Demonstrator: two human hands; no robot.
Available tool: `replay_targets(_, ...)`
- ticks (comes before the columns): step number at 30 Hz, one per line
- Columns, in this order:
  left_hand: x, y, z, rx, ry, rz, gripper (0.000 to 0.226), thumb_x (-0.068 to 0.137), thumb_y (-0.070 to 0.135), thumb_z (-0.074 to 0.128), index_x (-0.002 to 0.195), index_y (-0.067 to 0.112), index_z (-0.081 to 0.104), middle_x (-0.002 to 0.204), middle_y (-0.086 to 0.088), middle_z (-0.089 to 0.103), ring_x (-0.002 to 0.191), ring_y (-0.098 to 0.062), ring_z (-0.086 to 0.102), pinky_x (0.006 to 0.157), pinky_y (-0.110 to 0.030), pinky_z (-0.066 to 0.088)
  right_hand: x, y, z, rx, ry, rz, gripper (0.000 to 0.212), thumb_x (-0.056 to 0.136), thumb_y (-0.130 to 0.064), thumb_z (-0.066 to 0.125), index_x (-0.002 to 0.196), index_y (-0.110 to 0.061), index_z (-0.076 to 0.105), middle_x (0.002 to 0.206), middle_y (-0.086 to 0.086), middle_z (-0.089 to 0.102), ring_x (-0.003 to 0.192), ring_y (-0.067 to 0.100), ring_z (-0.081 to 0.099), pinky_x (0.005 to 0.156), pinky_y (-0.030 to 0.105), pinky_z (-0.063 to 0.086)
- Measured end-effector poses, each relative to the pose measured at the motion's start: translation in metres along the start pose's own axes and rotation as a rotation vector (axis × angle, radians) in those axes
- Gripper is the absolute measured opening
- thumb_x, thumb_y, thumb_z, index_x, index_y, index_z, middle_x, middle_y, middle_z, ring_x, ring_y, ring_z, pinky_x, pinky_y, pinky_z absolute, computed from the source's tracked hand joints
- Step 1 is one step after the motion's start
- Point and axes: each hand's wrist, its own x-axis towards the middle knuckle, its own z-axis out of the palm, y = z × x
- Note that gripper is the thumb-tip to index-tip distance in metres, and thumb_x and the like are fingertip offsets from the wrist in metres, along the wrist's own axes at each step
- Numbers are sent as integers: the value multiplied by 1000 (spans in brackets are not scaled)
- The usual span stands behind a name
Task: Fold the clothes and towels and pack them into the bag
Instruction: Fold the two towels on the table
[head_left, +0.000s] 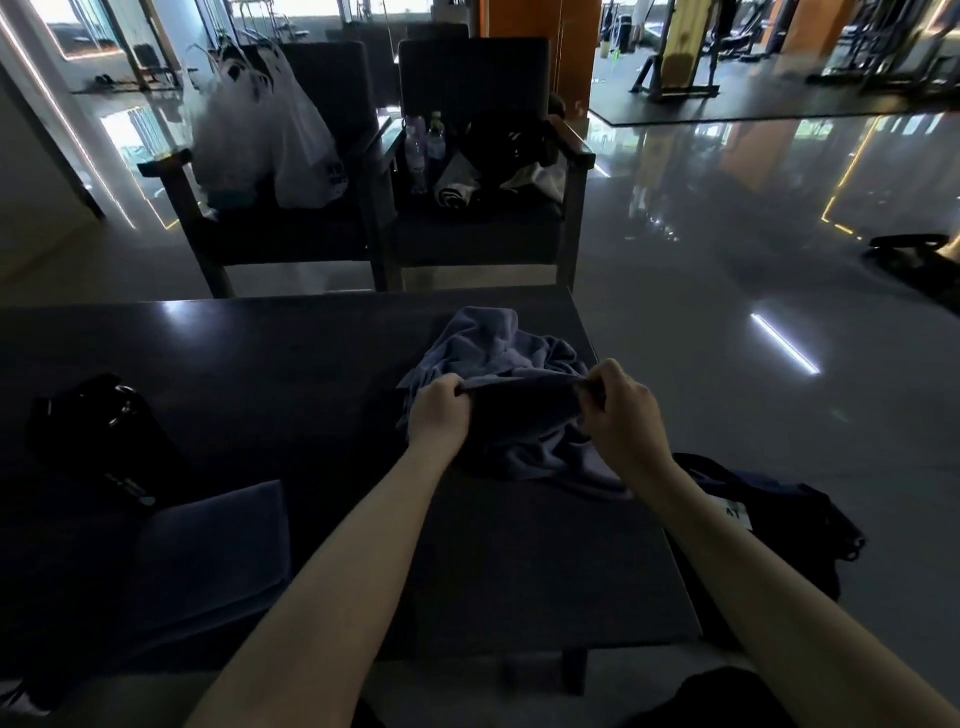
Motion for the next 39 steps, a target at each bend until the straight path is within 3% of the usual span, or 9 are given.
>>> replay_targets(6, -2, 19, -57, -26, 103, 47, 18, 93, 19, 50, 92, 9, 66, 91, -6, 62, 81, -18, 52, 68, -26, 37, -2, -4, 10, -12, -131, 11, 12, 81, -1, 55, 75, -8, 48, 79, 6, 54, 65, 26, 51, 57, 31, 35)
replay_targets(10, -11, 7, -72, 171, -221, 125, 19, 88, 17, 60, 102, 10, 71, 102, -5, 65, 94, -19, 59, 79, -30, 47, -9, -9, 23, -76, -192, 36, 10, 79, -7, 59, 86, -1, 61, 93, 9, 58, 77, 25, 55, 61, 28, 33)
replay_targets(14, -15, -9, -59, 95, -417, 72, 34, 88, 42, 63, 98, 11, 71, 101, -6, 65, 92, -20, 62, 84, -36, 51, -17, -5, 35, -88, -279, 36, 14, 80, -16, 63, 86, -3, 60, 99, 10, 59, 83, 25, 57, 64, 29, 38)
replay_targets(19, 6, -14, -17, 221, -255, 100, 46, 91, 39, 58, 129, 13, 50, 128, -7, 50, 110, -23, 54, 90, -39, 49, -20, 2, 48, -160, -245, 69, 37, 90, -42, 56, 114, -15, 62, 124, 6, 54, 110, 25, 53, 82, 34, 45)
replay_targets(22, 18, -6, 6, 271, -212, 92, 57, 91, 42, 57, 137, 14, 40, 135, -9, 42, 122, -28, 45, 93, -44, 46, -18, 9, 58, -360, -395, 25, 60, 92, -42, 51, 146, -25, 31, 157, 4, 15, 142, 30, 18, 109, 48, 26)
replay_targets(24, 25, -1, 18, 341, -167, 120, 48, 94, 39, 52, 132, 11, 47, 131, -11, 46, 120, -31, 46, 90, -43, 46, -18, 16, 67, -422, -550, 58, 69, 92, -41, 50, 150, -30, 15, 160, 3, -6, 145, 32, 0, 113, 54, 14)
replay_targets(28, 37, 7, 14, 188, -65, 127, 32, 100, 28, 42, 98, 4, 63, 100, -15, 63, 96, -32, 59, 76, -36, 45, -19, 31, 88, -367, -612, 119, 68, 94, -55, 38, 151, -34, 8, 159, 1, -9, 146, 34, -3, 114, 52, 10)
replay_targets(33, 50, 24, -35, -31, 97, 103, 28, 101, 22, 41, 97, 3, 61, 91, -7, 57, 83, -18, 51, 69, -27, 37, -5, 35, 101, -366, -575, 106, 63, 97, -52, 34, 150, -33, 9, 160, 2, -7, 146, 34, 0, 114, 51, 10)
replay_targets(39, 52, 34, -104, 1, 210, 126, 27, 101, 21, 41, 95, 5, 62, 89, -5, 58, 85, -18, 54, 68, -25, 34, 8, 13, 91, -450, -641, 147, 66, 95, -44, 44, 150, -32, 9, 160, 1, -7, 146, 32, -3, 115, 51, 8)
